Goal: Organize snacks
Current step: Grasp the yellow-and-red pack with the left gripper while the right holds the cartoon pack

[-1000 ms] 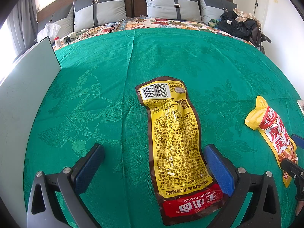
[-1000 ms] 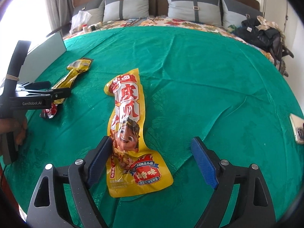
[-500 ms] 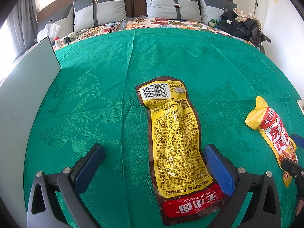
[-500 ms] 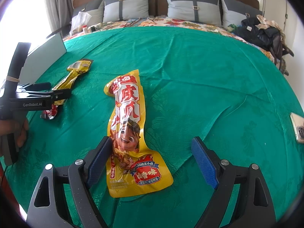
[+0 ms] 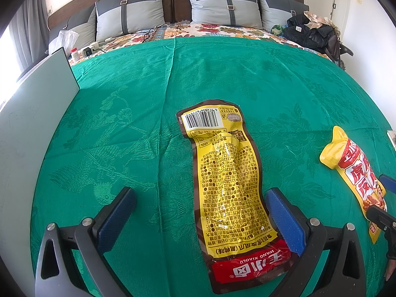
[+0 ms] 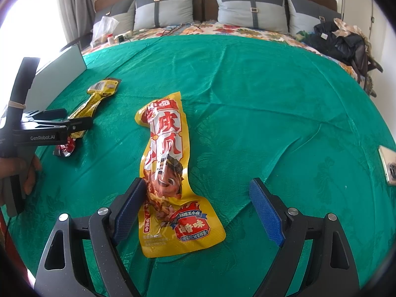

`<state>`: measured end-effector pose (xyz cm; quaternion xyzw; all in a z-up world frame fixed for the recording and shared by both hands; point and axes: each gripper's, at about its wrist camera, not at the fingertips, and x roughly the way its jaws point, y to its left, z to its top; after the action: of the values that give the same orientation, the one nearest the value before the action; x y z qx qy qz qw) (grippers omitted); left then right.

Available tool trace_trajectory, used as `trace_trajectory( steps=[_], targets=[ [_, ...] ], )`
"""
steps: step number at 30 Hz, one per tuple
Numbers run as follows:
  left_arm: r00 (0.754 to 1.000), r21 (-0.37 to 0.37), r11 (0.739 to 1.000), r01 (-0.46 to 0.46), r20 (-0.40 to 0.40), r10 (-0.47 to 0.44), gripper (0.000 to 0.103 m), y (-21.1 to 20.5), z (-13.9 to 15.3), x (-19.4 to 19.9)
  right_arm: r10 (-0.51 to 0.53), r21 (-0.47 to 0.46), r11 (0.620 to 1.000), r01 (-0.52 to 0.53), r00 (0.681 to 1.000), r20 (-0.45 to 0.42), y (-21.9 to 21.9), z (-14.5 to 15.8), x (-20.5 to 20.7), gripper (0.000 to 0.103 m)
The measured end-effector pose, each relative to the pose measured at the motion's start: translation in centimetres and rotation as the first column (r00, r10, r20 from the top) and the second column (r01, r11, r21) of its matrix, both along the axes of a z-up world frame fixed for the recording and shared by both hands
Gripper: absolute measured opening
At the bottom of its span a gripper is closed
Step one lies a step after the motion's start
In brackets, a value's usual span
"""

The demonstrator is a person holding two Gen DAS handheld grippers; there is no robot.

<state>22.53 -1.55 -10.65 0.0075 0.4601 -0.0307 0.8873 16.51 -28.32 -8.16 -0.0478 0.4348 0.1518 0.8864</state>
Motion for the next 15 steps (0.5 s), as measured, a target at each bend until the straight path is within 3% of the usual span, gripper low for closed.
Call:
trace_trajectory(
  steps=[12, 15],
  targets=[
    [1.000, -0.001, 1.000, 0.002, 0.000, -0.002, 0.103, -0.02, -0.01, 0.03, -0.003, 0.013, 1.000, 0.003, 1.000, -0.003, -0.36, 0.02, 0.08, 0.088],
    [0.997, 0.005, 0.999, 0.040, -0.066, -0.039, 0.103, -0.16, 0.06, 0.88, 0.004, -0.001, 1.000, -0.004, 1.000, -0.009, -0.05, -0.03, 0.13, 0.090]
  ],
)
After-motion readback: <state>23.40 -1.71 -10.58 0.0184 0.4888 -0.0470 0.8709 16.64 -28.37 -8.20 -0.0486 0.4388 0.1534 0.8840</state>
